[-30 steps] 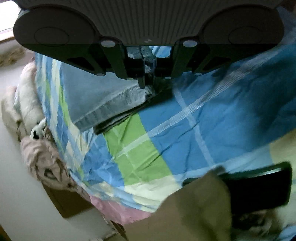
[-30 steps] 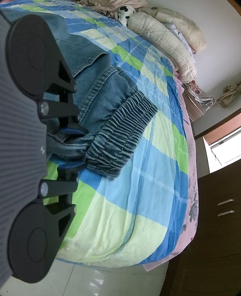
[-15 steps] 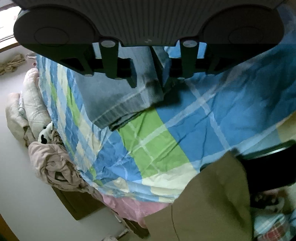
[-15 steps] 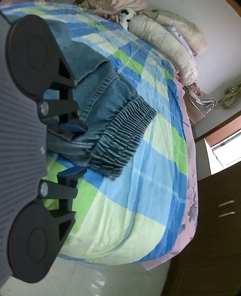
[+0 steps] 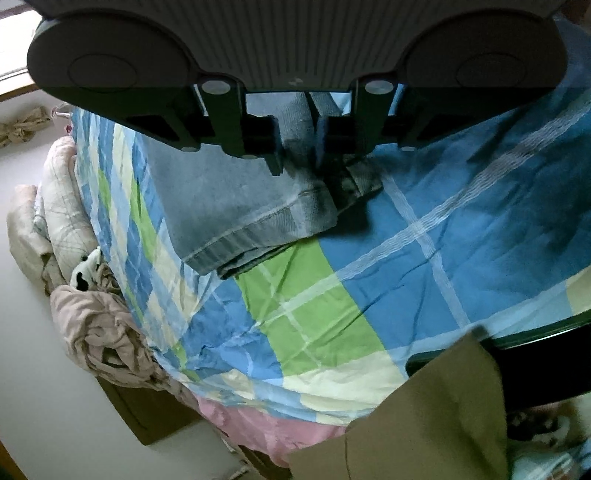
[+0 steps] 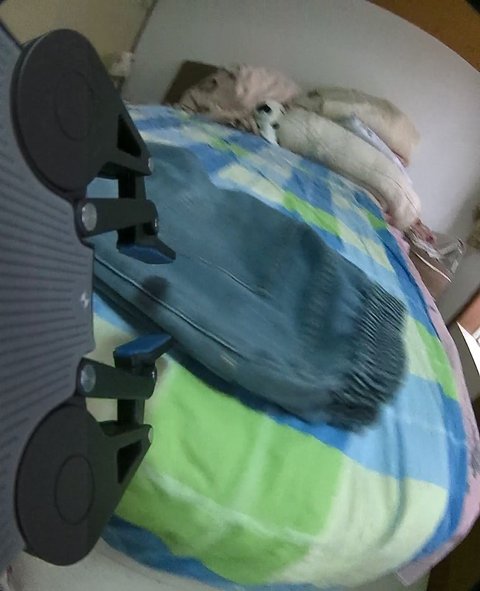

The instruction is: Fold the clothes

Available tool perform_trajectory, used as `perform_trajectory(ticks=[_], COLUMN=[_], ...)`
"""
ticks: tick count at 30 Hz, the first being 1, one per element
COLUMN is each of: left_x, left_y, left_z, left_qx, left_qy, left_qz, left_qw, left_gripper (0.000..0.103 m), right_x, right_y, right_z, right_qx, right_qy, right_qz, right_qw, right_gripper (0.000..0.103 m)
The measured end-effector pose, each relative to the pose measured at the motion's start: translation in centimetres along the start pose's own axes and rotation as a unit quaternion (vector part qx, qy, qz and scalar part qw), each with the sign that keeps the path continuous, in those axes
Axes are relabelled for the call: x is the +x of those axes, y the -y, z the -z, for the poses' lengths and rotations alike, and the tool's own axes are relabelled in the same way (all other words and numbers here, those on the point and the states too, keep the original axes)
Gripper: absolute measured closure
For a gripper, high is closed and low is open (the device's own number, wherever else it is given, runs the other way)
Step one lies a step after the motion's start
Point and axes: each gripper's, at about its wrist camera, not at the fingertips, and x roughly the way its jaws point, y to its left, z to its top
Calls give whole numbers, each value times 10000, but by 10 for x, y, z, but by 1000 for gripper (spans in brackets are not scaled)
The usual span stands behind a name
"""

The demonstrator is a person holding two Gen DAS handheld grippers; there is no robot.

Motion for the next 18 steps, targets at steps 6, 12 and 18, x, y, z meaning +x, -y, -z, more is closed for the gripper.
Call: perform_trajectory(ticks=[6,12,18], left_x=[-6,-2,-2], left_y=[1,-1,-5], left_z=[-5,-7,-6], left_qx=[-69,-54,-107], left_qy=[-41,-118,-138], left_qz=[131,93,161], left_qw=[9999,9999,9997], left_gripper=[94,95,95], right_x=[33,72,88], right_y=[-46,-83,-95], right_z=[53,101,109], right_qx=[-145,-320,-277], right_qy=[-1027,-1687,-1702], right_qz=[-682,-860,-856], right_qw=[9923,9814,9813], right_gripper=[56,56,72])
